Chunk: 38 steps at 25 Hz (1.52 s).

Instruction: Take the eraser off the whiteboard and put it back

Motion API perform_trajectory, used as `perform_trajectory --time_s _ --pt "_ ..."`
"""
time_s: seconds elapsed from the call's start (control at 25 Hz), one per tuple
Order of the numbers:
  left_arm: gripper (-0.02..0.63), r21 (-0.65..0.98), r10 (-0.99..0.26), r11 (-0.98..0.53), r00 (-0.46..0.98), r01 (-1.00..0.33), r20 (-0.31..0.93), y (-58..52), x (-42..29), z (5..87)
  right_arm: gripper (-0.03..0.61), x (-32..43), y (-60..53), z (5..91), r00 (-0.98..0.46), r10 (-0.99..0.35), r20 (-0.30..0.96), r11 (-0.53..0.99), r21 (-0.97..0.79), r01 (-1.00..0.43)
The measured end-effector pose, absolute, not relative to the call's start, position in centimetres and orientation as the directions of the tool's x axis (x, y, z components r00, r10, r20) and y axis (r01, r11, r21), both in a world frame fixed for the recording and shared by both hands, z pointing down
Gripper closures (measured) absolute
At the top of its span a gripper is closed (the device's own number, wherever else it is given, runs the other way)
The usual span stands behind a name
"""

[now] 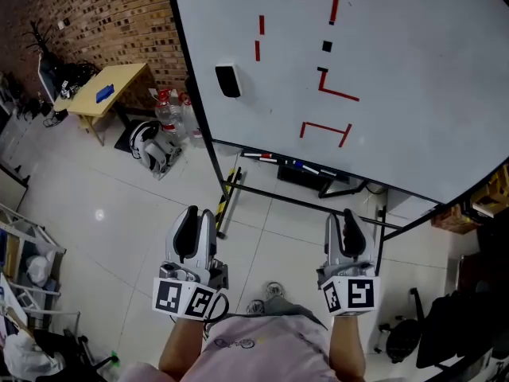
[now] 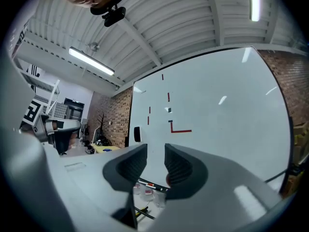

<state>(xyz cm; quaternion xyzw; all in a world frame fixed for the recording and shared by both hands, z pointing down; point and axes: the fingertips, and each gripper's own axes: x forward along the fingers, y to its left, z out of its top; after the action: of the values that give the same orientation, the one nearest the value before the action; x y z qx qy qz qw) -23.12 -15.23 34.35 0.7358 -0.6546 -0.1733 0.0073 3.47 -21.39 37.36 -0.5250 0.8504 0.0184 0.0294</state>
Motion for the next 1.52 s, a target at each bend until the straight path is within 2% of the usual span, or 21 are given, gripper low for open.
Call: perform_trajectory --time_s 0.44,0.64,0.72,0.92,1.0,1.08,1.16,1.24,1.32,1.52 --pt "0.512 0.256 -0.963 -0.097 0.026 -0.962 -0.269 -25.3 -23.3 34.0 0.474 1.2 -31.3 37.1 -0.542 -0.835 -0.091 0.544 0.010 -0.839" --pt "0.510 0.246 -0.964 -0.097 0.029 -0.964 -0.265 -29.5 -24.0 33.7 0.474 0.6 -34.2 37.5 -0.548 -0.832 -0.082 0.550 0.008 -0.835" --pt "0.482 0.243 -0.966 -0.104 0.040 -0.964 -0.255 -31.4 -24.5 33.7 0.474 0.1 -35.3 37.4 -0.540 -0.837 -0.087 0.543 -0.005 -0.840" --pt "0.474 0.211 -0.967 -0.097 0.043 -0.973 -0.250 -37.0 -27.0 33.3 0.474 -1.6 -37.3 36.5 -0.533 -0.840 -0.103 0.536 0.004 -0.844" --pt "0.412 0.176 -0.969 -0.109 0.064 -0.978 -0.240 -39.7 -27.8 33.3 0.474 -2.2 -37.8 36.3 -0.531 -0.841 -0.105 0.533 0.015 -0.846" --pt "0.307 0.138 -0.966 -0.128 0.092 -0.982 -0.241 -42.8 -28.4 33.5 0.474 -2.4 -38.4 36.4 -0.527 -0.844 -0.098 0.528 0.016 -0.849" --pt "0.283 0.110 -0.964 -0.135 0.105 -0.985 -0.244 -46.0 -29.1 33.9 0.474 -2.3 -38.9 36.8 -0.517 -0.851 -0.089 0.518 0.011 -0.855" --pt "0.206 0.104 -0.969 -0.136 0.110 -0.985 -0.223 -49.5 -29.5 34.5 0.474 -2.2 -39.4 37.1 -0.502 -0.861 -0.078 0.503 0.007 -0.864" --pt "0.178 0.108 -0.974 -0.146 0.123 -0.983 -0.191 -51.9 -29.3 35.1 0.474 -2.0 -39.7 37.4 -0.491 -0.869 -0.071 0.492 -0.001 -0.871" --pt "0.178 0.064 -0.978 -0.139 0.127 -0.988 -0.163 -54.5 -28.5 35.6 0.474 -1.4 -40.2 37.9 -0.469 -0.881 -0.056 0.470 0.005 -0.883"
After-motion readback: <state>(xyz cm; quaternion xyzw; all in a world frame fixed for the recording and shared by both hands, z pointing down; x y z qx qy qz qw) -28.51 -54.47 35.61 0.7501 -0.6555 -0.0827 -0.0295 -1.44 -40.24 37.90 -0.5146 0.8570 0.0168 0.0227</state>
